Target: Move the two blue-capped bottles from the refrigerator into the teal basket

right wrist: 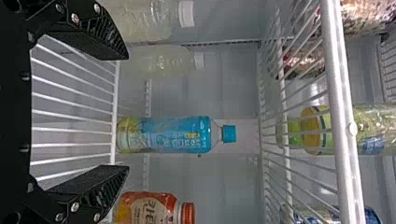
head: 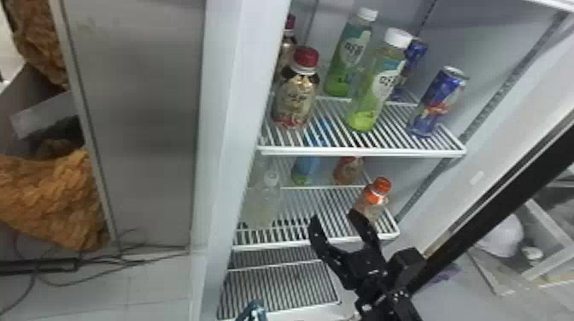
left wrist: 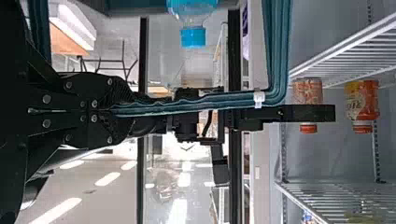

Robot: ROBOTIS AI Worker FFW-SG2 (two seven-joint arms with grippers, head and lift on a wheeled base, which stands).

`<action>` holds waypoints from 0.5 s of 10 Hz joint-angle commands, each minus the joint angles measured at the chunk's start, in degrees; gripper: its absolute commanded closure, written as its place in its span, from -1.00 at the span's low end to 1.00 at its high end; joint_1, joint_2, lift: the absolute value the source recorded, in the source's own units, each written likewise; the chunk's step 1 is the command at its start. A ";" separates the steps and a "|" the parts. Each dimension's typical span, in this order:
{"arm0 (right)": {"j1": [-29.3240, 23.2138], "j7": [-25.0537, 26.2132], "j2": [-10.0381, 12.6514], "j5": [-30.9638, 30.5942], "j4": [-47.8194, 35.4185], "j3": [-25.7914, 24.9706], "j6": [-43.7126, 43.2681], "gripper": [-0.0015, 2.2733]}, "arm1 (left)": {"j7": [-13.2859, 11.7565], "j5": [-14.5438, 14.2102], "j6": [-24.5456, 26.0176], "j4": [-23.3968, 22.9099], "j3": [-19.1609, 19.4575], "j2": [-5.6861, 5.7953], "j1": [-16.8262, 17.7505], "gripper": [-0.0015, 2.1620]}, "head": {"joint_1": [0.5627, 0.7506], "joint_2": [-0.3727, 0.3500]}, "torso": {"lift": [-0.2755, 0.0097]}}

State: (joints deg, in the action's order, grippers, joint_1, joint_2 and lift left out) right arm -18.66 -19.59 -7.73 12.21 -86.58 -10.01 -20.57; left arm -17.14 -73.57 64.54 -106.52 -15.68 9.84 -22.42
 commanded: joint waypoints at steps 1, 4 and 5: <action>2.07 0.51 0.00 -0.26 2.70 0.25 -1.65 -0.84 | 0.00 0.00 0.14 0.00 -0.14 0.00 0.06 0.05 | 0.41 -0.94 | -0.06; 5.30 1.75 -0.18 -1.31 5.09 0.43 -1.79 -0.84 | 0.00 0.00 0.14 0.00 -0.14 0.00 0.06 0.05 | 0.41 -0.94 | -0.06; 6.85 2.27 -0.44 -1.40 6.49 1.04 -1.79 -0.85 | 0.00 0.00 0.28 0.00 -0.23 0.00 0.21 0.05 | 0.41 -0.94 | -0.06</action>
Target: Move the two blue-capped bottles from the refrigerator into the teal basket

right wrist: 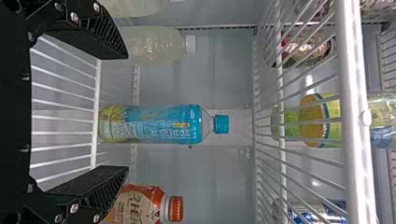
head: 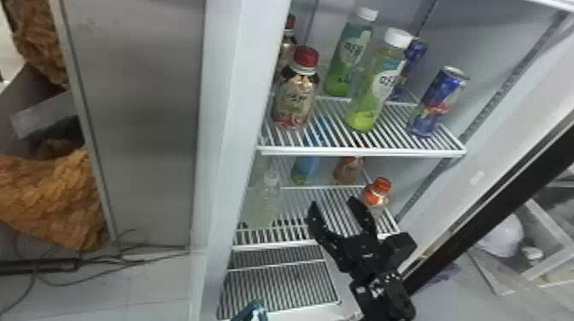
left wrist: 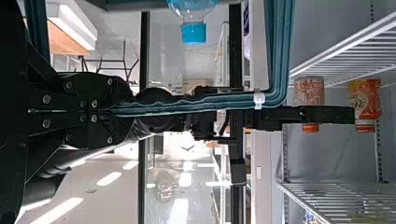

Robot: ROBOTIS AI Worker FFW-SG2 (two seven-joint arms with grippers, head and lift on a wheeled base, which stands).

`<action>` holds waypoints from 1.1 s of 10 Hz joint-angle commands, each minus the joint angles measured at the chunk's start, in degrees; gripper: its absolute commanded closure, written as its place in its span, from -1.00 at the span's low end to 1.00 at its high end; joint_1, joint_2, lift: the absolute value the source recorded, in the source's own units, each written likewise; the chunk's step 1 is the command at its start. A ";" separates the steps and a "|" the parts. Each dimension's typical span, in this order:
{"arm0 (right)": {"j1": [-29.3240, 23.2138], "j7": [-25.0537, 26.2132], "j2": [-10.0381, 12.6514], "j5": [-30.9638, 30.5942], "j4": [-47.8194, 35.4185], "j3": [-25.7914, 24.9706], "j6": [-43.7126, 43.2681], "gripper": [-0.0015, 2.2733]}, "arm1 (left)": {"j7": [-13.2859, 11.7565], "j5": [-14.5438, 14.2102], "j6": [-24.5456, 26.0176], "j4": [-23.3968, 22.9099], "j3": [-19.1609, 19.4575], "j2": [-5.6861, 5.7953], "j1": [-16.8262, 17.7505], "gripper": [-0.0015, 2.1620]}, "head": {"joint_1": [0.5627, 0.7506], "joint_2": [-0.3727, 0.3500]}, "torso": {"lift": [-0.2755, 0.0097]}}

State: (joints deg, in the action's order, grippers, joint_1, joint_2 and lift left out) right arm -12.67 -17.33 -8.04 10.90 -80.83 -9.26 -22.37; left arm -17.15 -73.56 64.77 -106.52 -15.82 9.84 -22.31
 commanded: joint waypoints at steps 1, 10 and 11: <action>2.55 0.45 -0.48 -0.09 2.44 1.17 -0.14 -0.87 | 0.01 0.00 0.06 0.00 -0.09 0.00 0.10 0.05 | 0.41 -0.94 | -0.06; 13.38 9.68 -2.15 -2.55 11.72 6.36 -0.84 -0.94 | 0.01 -0.35 0.20 0.00 -0.26 0.09 0.38 0.05 | 0.41 -0.94 | -0.06; 13.80 11.00 -2.15 -2.81 12.14 6.45 -0.84 -0.94 | 0.01 -0.44 0.20 0.00 -0.26 0.09 0.38 0.05 | 0.41 -0.94 | -0.06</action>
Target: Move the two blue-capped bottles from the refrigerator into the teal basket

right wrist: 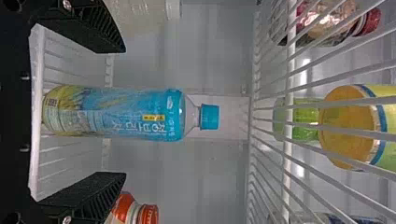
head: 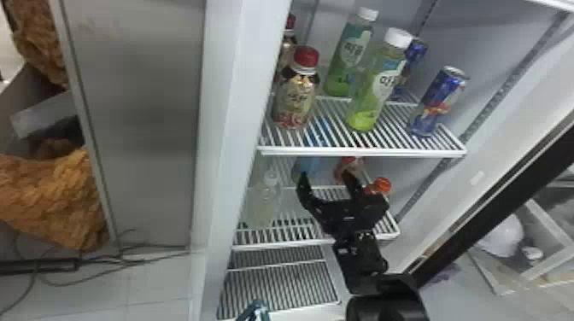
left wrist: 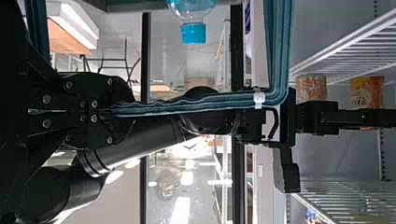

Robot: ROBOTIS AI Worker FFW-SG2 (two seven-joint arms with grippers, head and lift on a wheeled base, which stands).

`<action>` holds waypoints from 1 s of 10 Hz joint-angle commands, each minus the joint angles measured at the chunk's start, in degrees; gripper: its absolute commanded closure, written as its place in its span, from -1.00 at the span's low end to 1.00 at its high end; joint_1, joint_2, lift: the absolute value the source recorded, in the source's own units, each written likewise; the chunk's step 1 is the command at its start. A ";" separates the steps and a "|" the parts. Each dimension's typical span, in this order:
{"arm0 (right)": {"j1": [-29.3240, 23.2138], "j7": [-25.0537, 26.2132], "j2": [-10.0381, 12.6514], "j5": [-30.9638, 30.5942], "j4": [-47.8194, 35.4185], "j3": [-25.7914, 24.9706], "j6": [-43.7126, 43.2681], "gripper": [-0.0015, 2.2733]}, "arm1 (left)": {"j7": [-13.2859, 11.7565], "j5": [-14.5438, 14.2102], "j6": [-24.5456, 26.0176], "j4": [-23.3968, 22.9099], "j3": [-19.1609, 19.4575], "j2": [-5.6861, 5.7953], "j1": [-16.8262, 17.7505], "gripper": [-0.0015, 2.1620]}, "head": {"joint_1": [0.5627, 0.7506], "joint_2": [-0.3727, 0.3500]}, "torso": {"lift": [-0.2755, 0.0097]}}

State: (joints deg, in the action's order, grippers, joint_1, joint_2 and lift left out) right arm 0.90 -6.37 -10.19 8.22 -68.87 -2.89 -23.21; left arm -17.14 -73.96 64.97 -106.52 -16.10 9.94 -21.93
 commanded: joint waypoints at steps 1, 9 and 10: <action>1.21 0.74 -0.01 -0.40 1.73 0.25 0.00 -0.94 | 0.00 -0.04 0.00 0.00 -0.07 0.08 0.00 0.05 | 0.41 -0.94 | -0.06; 8.66 3.38 -0.63 -0.49 6.65 2.89 4.64 -0.94 | 0.09 -0.30 0.00 0.00 -0.51 0.08 0.42 0.05 | 0.41 -0.94 | -0.06; 9.23 3.56 -0.71 -0.57 7.07 3.24 5.63 -0.94 | 0.09 -0.30 0.00 0.00 -0.60 0.08 0.42 0.05 | 0.41 -0.94 | -0.06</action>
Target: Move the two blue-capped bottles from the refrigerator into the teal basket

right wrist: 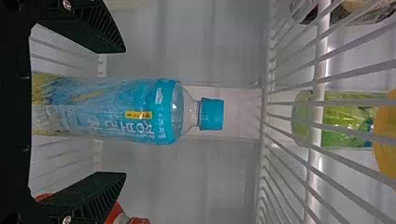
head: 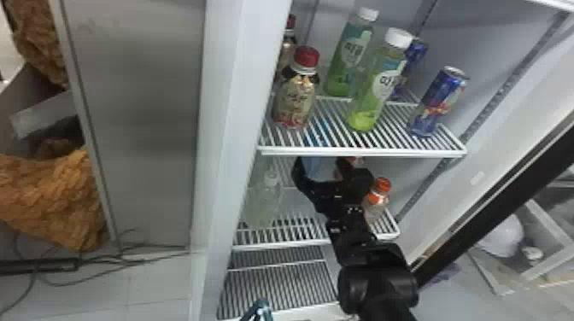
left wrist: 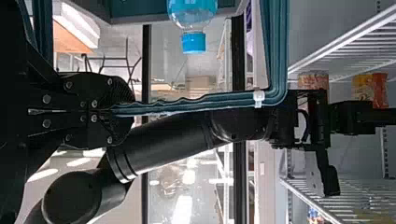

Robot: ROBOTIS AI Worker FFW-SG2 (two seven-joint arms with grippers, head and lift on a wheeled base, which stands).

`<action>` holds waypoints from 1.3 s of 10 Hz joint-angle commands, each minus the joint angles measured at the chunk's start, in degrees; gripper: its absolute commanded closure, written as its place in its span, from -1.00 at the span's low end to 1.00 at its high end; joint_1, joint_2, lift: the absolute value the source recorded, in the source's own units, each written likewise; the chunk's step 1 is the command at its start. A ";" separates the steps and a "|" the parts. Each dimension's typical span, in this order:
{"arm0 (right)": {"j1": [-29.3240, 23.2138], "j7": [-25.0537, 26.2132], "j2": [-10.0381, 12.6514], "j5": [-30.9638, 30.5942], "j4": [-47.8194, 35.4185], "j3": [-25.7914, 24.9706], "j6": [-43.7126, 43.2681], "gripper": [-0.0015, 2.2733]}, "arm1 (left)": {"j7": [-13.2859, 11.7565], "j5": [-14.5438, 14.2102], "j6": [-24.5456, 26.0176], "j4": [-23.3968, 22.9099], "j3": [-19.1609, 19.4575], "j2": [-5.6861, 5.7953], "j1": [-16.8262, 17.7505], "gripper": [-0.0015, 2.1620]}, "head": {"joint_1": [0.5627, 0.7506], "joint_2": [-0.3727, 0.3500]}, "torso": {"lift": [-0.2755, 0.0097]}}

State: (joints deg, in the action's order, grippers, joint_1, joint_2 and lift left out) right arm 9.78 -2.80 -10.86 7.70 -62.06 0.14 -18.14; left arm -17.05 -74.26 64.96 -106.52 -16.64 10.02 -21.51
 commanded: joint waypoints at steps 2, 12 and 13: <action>1.61 0.43 -0.13 -1.02 1.38 0.39 2.24 -0.93 | 0.00 0.00 0.00 0.14 -0.06 0.08 0.00 0.05 | 0.41 -0.94 | -0.06; 6.81 2.01 -1.10 -1.99 4.89 3.20 4.35 -0.88 | 0.00 0.00 0.00 0.28 -0.58 0.17 0.42 0.05 | 0.41 -0.94 | -0.06; 6.95 2.10 -1.10 -2.07 4.89 3.11 4.35 -0.82 | 0.00 -0.09 0.00 0.28 -0.58 0.17 0.56 0.05 | 0.41 -0.94 | -0.06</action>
State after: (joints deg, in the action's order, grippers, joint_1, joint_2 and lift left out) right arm 16.61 -0.72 -11.94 5.66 -57.16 3.27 -13.79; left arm -17.05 -74.33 64.96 -106.24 -17.21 10.20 -21.04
